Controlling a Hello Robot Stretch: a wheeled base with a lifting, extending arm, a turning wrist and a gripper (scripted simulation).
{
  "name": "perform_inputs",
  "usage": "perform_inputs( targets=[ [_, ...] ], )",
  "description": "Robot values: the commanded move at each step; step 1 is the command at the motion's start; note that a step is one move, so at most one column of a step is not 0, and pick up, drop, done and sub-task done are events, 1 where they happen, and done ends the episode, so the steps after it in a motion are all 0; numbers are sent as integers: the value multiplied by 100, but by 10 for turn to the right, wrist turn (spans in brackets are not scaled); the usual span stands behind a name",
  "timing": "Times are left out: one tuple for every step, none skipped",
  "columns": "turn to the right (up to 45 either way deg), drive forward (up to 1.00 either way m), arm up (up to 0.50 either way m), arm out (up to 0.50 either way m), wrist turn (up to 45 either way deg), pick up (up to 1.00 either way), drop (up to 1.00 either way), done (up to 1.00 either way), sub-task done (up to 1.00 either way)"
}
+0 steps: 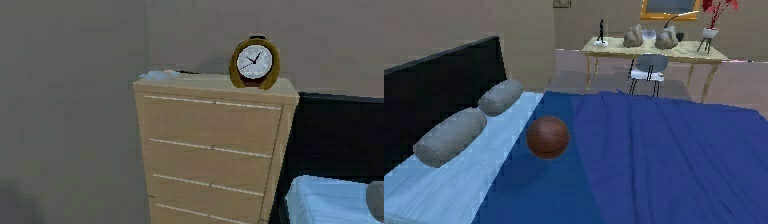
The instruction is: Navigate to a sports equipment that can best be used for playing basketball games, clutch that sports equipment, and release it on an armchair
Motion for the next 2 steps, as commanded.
perform_inputs(
  targets=[
    [0,0,34,0,0,0,0,0,0],
    [0,0,0,50,0,0,0,0,0]
  ],
)
